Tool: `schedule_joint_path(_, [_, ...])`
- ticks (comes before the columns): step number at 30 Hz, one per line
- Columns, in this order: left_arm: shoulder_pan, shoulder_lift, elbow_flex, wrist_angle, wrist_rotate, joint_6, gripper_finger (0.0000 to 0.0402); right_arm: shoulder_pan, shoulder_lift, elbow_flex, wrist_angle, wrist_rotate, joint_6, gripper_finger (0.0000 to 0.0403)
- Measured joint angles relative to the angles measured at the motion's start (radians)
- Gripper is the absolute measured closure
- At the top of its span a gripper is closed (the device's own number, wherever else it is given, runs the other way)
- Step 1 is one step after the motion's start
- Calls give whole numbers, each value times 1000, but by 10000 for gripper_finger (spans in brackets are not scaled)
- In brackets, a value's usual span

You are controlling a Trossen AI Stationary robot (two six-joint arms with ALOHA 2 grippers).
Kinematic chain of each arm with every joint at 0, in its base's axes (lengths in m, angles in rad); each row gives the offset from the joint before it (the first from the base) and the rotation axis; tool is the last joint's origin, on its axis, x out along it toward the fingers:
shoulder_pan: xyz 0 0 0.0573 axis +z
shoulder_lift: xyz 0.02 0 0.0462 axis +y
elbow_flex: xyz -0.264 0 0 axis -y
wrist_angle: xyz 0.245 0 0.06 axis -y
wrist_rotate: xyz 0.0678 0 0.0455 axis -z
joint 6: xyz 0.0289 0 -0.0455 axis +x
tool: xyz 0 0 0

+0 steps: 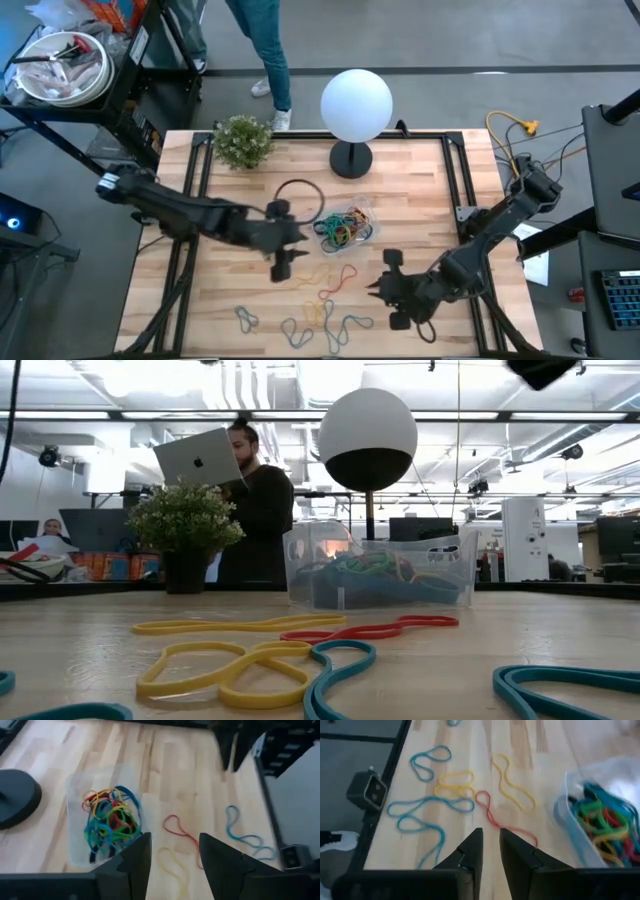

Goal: Pick and place rubber bands into bin
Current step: Put the red rubber band into the transparent bin

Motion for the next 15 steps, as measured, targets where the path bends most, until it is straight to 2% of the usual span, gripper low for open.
schedule_joint_path(7, [-175, -57, -57, -7, -147, -158, 252, -100, 109, 17, 169, -167, -141, 344])
schedule_joint_path(15, [-294, -37, -107, -10, -192, -315, 252, -170, 251, 77, 170, -294, -256, 344])
